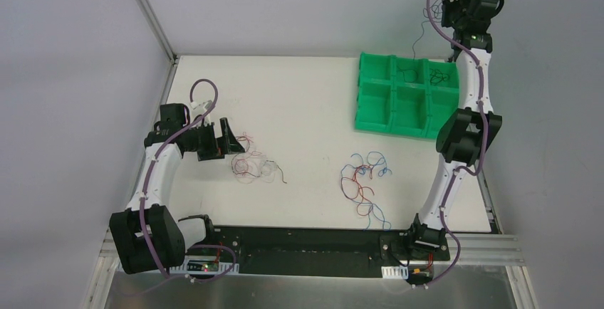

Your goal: Untangle the cables

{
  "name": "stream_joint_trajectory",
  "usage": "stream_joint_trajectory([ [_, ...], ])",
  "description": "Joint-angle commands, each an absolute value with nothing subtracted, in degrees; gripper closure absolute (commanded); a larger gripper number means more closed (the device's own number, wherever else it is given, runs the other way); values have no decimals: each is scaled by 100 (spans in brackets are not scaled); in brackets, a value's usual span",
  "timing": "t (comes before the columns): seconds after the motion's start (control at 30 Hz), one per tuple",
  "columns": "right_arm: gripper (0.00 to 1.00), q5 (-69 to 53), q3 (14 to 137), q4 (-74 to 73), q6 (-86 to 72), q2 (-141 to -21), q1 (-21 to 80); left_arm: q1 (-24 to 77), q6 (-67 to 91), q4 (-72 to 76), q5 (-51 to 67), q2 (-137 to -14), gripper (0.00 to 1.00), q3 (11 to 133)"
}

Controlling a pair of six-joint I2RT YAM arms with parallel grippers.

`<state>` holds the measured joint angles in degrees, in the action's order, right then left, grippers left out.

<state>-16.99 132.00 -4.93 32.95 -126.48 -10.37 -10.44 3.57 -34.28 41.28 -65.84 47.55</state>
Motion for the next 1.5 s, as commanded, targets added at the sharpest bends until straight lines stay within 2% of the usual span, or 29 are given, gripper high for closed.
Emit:
stream_joint_trajectory([
  [0.0, 100, -1879, 13376, -377, 3432, -12705, -1114, -993, 255, -3532, 4065, -6622, 1, 4968],
  [0.2, 100, -2006, 12528, -368, 3176, -12489, -1085, -993, 264, -3529, 4072, -6679, 1, 4997],
  [0.43, 100, -2268, 11732, -1091, 2998, -12389, -1065, -990, 255, -3558, 4047, -6697, 1, 5059],
  [0.73, 100, -2353, 12768, -3156, 2550, -13256, -949, -993, 254, -3618, 4017, -6758, 1, 5093],
  [1.1, 100, -1844, 13098, -3309, 2265, -13866, -793, -993, 176, -3832, 4017, -6771, 1, 5208],
  [1.13, 94, -1847, 13085, -3284, 2220, -13834, -791, -993, 146, -3860, 4017, -6772, 1, 5230],
  [1.23, 68, -1788, 12968, -3135, 2103, -13576, -799, -991, 57, -3908, 4044, -6761, 1, 5313],
  [1.47, 34, -1938, 12667, -2976, 2116, -12643, -817, -989, -1158, -4330, 4072, -7003, 1, 5827],
])
